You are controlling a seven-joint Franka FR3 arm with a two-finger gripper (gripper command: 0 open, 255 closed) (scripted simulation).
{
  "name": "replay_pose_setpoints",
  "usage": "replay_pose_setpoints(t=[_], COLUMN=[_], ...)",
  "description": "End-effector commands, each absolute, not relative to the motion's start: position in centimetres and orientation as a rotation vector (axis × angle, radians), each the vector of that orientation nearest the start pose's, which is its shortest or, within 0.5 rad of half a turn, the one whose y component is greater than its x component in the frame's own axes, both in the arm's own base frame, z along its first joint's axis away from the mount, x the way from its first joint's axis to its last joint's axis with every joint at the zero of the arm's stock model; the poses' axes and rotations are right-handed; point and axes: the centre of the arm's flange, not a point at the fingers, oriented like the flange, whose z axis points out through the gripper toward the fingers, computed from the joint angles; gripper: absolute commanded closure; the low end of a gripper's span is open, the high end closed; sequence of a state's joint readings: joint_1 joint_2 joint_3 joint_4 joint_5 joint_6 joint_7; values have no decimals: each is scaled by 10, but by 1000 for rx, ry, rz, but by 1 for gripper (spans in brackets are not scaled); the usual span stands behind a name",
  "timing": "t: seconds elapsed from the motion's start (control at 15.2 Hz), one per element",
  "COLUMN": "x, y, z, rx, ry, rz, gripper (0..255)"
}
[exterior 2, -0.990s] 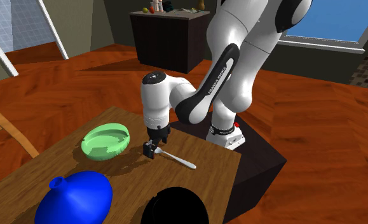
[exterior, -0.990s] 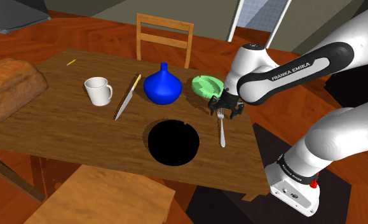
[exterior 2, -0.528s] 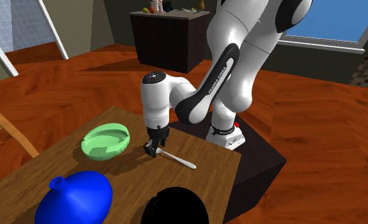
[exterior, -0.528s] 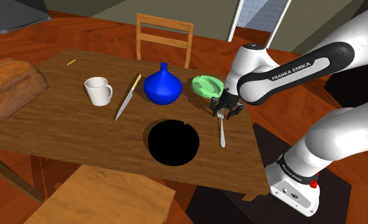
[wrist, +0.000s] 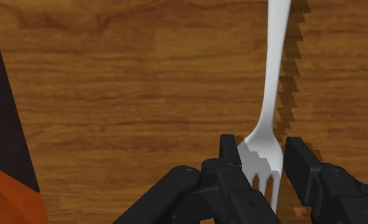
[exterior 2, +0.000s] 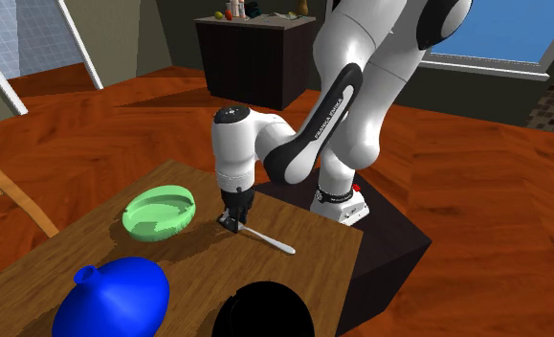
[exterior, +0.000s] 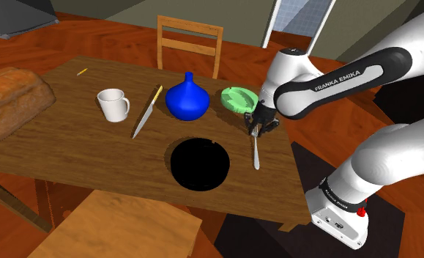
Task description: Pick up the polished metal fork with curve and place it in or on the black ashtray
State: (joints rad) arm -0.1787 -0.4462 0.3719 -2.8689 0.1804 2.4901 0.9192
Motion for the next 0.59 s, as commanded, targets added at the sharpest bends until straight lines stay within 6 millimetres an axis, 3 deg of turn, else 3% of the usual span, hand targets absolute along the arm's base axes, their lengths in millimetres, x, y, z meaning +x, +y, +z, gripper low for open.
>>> replay_pose_setpoints(t=[0.0, 0.53], x=[344, 344], y=[50, 50], z=[318, 361], rx=[-2840, -2840], ry=[1365, 1365], rz=[-106, -106], gripper=[255, 255])
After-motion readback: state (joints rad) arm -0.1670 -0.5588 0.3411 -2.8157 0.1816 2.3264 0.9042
